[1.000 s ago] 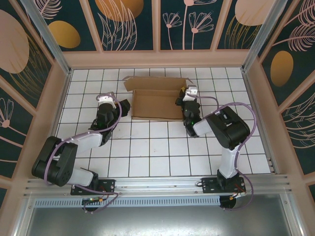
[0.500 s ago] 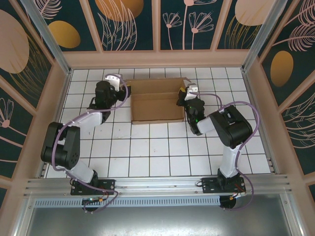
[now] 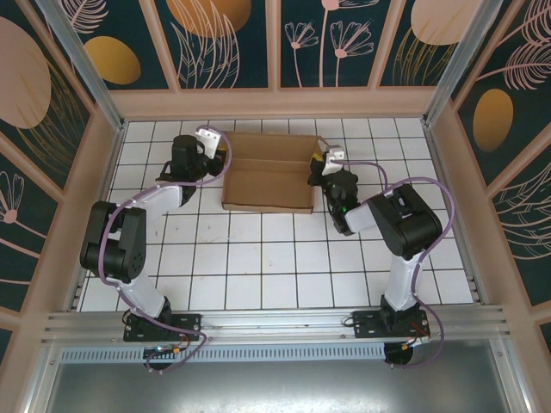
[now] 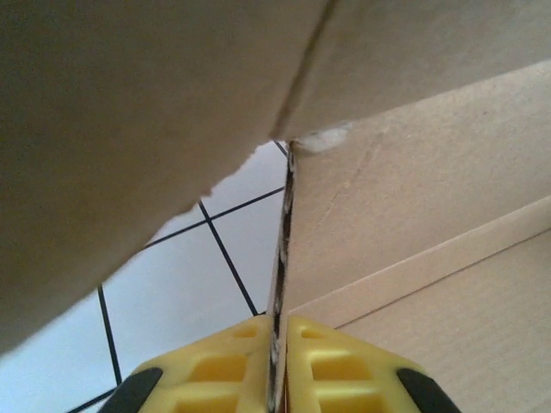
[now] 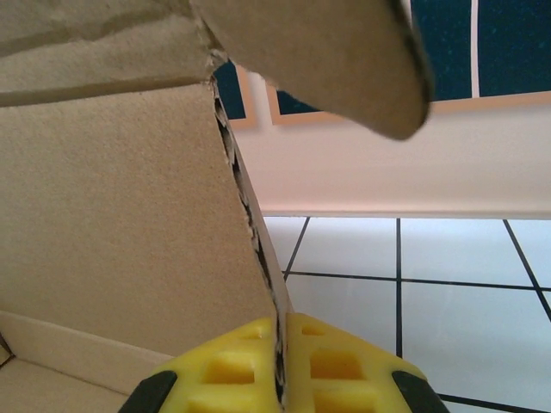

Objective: Fold the paper box

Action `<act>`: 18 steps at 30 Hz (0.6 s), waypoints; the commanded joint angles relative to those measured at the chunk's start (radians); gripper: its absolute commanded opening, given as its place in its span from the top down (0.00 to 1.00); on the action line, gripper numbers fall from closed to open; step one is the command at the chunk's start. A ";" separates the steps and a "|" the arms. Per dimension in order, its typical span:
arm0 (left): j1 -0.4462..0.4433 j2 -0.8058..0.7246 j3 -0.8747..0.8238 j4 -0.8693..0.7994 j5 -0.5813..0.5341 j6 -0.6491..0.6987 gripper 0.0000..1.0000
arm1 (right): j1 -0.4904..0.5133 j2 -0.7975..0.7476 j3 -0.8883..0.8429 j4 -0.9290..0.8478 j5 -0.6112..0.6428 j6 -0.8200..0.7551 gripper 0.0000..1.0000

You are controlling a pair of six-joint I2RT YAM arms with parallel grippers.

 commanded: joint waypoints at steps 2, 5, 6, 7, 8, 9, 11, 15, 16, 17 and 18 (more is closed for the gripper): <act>-0.002 0.009 0.001 0.062 0.016 -0.076 0.98 | 0.012 -0.015 0.023 -0.003 -0.012 0.033 1.00; -0.010 0.005 -0.066 0.164 0.021 -0.171 1.00 | 0.044 -0.016 0.027 0.000 0.069 0.027 1.00; -0.015 -0.023 -0.085 0.194 0.016 -0.203 1.00 | 0.055 -0.010 0.028 0.017 0.102 0.025 1.00; -0.023 -0.027 -0.098 0.214 0.007 -0.231 1.00 | 0.068 -0.003 0.032 0.028 0.145 0.030 1.00; -0.033 -0.031 -0.112 0.234 -0.005 -0.256 1.00 | 0.084 0.001 0.044 0.021 0.188 0.033 1.00; -0.046 -0.033 -0.127 0.254 -0.026 -0.282 1.00 | 0.096 0.007 0.059 0.010 0.218 0.028 1.00; -0.075 -0.035 -0.148 0.275 -0.064 -0.317 1.00 | 0.135 0.023 0.077 0.013 0.257 0.006 1.00; -0.119 -0.030 -0.217 0.334 -0.164 -0.370 1.00 | 0.185 0.058 0.093 0.062 0.374 -0.029 1.00; -0.121 -0.030 -0.233 0.347 -0.175 -0.387 1.00 | 0.194 0.064 0.091 0.071 0.394 -0.031 1.00; -0.121 -0.029 -0.250 0.356 -0.191 -0.408 1.00 | 0.200 0.069 0.085 0.082 0.409 -0.033 1.00; -0.123 -0.028 -0.265 0.365 -0.201 -0.429 1.00 | 0.206 0.073 0.077 0.092 0.414 -0.033 1.00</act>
